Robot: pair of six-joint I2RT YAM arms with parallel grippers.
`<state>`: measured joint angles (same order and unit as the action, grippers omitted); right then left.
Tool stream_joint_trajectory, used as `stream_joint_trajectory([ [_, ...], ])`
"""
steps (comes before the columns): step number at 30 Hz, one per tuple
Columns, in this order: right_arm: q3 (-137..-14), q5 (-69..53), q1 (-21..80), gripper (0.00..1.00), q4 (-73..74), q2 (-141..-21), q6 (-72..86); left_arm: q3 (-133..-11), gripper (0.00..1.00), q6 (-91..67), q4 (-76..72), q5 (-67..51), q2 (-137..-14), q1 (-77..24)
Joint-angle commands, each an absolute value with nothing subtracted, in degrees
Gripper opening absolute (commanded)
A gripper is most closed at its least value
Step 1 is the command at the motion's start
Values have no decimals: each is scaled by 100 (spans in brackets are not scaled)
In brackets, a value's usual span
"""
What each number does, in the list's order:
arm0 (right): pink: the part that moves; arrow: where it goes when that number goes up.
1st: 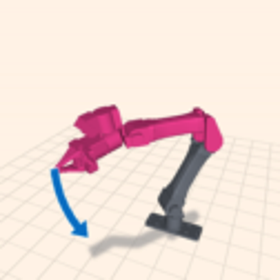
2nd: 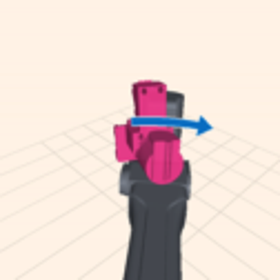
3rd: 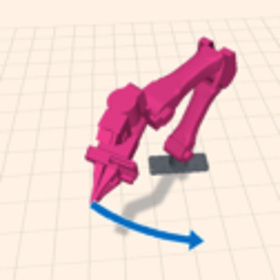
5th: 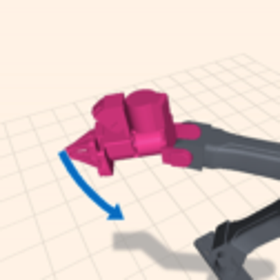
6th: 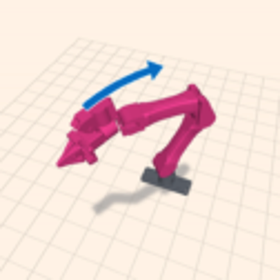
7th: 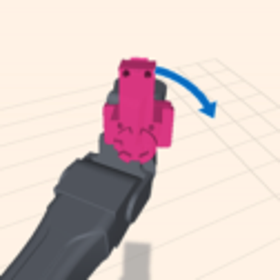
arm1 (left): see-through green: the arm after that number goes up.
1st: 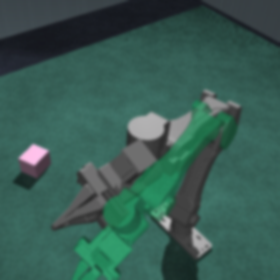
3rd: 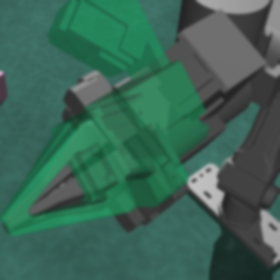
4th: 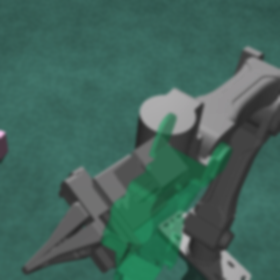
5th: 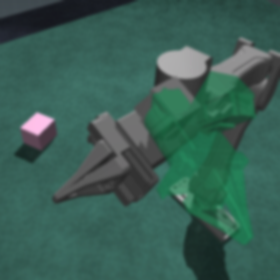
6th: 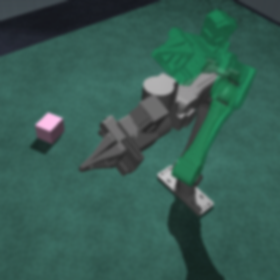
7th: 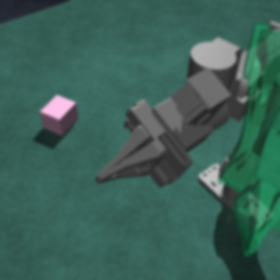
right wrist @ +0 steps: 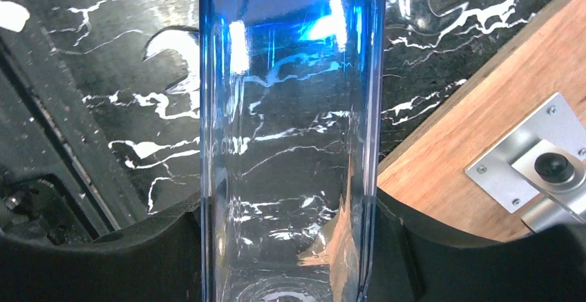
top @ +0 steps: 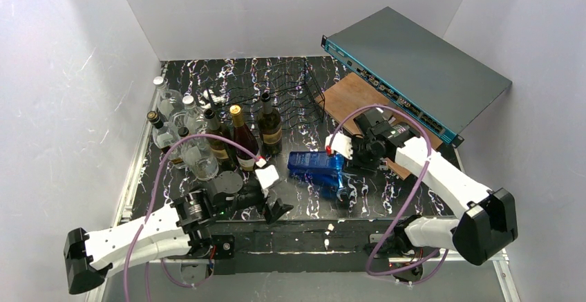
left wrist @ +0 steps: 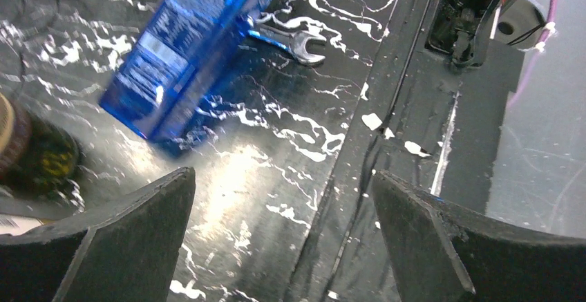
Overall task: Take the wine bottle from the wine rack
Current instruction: Pick up the wine bottle from the wine rack.
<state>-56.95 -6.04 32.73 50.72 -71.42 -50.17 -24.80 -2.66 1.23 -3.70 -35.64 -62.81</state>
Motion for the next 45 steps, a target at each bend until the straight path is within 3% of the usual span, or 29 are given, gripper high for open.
stream_joint_trajectory([
  [1,-6124,-1179,3278,1,5484,-6731,-5796,-2921,99,894,-358,-490,-3994,-6403],
  [10,-6240,-1871,3309,1,5873,-6456,-6340,-3138,99,2037,-1431,-379,-5263,-6623],
  [27,-6074,-2547,3454,1,5753,-6268,-6227,-3352,99,1825,-3633,-109,-7468,-6483],
  [37,-6082,-2889,3468,1,5654,-6229,-6164,-3372,99,1052,-3932,-1820,-7892,-5911],
  [45,-6126,-3069,3471,1,5618,-6270,-6167,-3529,99,800,-3981,-2301,-8317,-5741],
])
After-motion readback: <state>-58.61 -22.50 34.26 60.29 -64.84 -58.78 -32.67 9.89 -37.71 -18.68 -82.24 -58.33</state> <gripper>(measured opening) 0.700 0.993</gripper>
